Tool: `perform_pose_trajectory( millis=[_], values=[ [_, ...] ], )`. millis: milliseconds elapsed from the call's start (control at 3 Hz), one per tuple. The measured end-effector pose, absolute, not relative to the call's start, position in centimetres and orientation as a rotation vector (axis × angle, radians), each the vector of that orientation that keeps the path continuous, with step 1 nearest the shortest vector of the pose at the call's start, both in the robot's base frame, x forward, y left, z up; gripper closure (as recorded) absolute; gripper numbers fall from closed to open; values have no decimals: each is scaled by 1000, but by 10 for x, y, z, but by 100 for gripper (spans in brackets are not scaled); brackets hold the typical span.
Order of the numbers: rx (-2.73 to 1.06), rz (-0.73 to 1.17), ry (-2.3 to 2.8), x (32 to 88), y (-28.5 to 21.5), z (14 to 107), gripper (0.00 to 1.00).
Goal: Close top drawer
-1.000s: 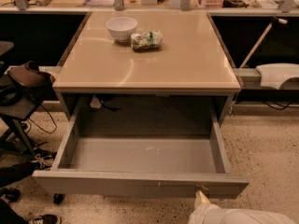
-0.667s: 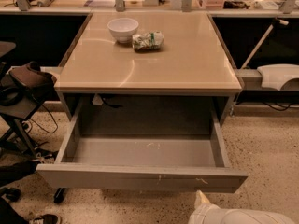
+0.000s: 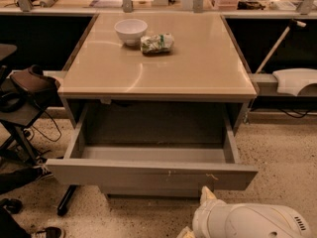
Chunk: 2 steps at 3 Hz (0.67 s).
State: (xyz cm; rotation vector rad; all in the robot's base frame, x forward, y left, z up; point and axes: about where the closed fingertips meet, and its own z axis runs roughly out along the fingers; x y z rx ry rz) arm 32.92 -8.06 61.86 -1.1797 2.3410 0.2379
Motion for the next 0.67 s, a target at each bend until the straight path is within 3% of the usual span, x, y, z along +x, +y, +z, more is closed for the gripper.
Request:
perform_pose_trajectory(
  millis=[667],
  values=[
    [-1247,263,2238,404,-24,641,0]
  ],
)
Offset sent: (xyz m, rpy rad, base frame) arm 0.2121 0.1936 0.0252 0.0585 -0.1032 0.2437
